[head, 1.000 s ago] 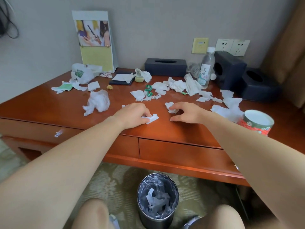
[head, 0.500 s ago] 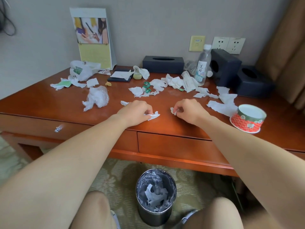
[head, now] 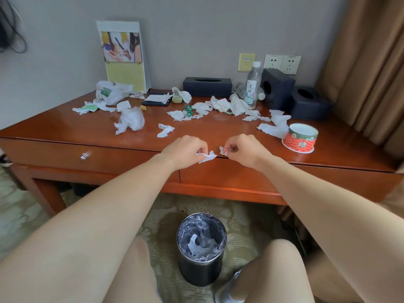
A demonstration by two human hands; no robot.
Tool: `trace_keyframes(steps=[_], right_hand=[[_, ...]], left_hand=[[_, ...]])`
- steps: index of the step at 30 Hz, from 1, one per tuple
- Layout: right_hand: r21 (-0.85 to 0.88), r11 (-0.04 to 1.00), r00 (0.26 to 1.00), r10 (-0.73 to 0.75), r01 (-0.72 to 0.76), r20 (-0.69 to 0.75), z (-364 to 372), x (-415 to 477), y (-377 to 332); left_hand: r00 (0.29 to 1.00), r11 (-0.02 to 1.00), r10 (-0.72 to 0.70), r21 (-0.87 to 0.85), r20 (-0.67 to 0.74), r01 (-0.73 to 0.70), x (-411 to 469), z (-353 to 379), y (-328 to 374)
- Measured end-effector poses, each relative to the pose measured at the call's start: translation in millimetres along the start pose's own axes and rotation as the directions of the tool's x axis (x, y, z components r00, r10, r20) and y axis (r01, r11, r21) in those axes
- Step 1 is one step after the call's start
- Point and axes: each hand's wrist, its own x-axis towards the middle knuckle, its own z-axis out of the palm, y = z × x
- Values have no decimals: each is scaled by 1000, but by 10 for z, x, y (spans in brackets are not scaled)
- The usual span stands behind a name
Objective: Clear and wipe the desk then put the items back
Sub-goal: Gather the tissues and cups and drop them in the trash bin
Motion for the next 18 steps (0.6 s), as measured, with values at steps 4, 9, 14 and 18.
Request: trace_keyframes(steps=[4, 9, 14, 18], right_hand=[[41, 999, 999, -23, 24, -23, 54, -304, -72], [48, 998, 1000, -30, 30, 4, 246, -618, -55], [49, 998, 996, -30, 26, 80, 552, -804, 30], [69, 998, 984, -22, 10, 179, 880, -851, 129]], left_hand=[[1000, 1000, 19, 25, -10, -19, -241, 90, 118], [1000, 998, 3, 60, -12, -2, -464, 303, 220], [998, 996, -28, 81, 50, 24, -585, 572, 217], [993, 997, -57, 53, 106, 52, -655, 856, 118]])
